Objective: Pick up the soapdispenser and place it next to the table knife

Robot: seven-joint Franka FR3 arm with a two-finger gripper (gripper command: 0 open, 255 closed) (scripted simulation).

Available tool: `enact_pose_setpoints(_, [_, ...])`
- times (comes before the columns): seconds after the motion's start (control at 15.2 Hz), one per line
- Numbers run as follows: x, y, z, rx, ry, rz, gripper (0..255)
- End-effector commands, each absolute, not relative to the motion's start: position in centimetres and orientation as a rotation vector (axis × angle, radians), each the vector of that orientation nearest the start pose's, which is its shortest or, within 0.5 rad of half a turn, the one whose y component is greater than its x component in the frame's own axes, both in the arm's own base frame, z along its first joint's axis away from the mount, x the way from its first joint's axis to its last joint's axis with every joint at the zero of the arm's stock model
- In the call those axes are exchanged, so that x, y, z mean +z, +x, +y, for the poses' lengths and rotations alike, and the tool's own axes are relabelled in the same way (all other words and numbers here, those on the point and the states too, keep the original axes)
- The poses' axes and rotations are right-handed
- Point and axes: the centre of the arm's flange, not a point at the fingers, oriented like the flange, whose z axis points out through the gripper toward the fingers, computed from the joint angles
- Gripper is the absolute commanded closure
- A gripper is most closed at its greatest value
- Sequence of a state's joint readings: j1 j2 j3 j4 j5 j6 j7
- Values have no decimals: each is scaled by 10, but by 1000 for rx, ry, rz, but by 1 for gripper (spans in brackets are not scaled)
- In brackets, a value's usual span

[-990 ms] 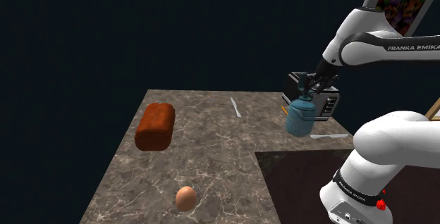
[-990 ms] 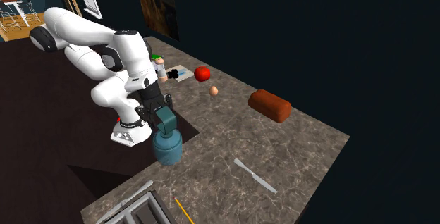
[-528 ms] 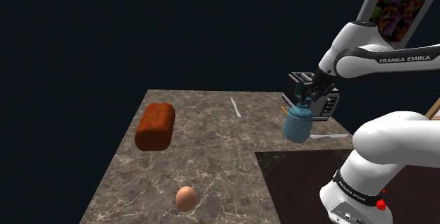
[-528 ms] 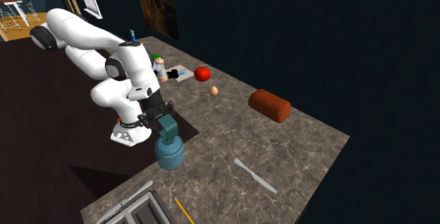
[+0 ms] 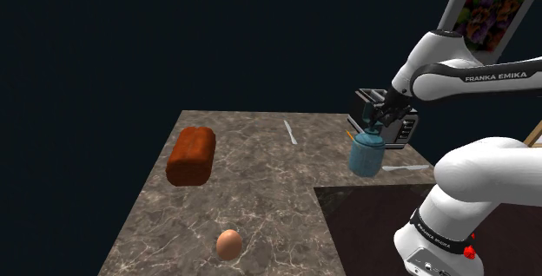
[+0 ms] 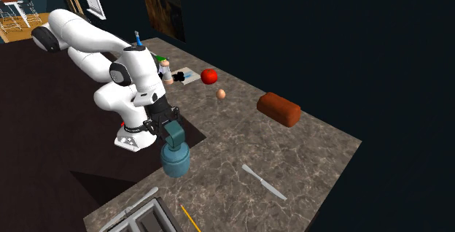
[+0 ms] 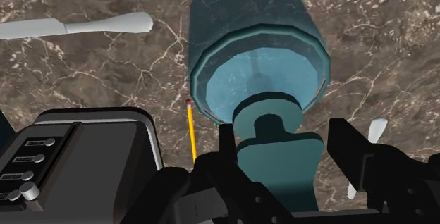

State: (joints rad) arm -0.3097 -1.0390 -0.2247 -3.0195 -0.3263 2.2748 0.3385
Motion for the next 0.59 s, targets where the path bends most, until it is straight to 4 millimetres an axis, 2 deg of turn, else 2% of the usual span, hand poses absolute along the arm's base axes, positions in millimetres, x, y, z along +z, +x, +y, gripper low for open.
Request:
enact_pose_setpoints(0.0, [402,238,-132,-458,-3055,971,255])
enact_pose_setpoints(0.07, [403,238,-131,-458,-3055,971,0])
enact_pose_setpoints(0.4, [402,238,-132,-458,-3055,971,0])
enact_pose_setpoints(0.53, [428,232,-127,-458,-3055,971,0])
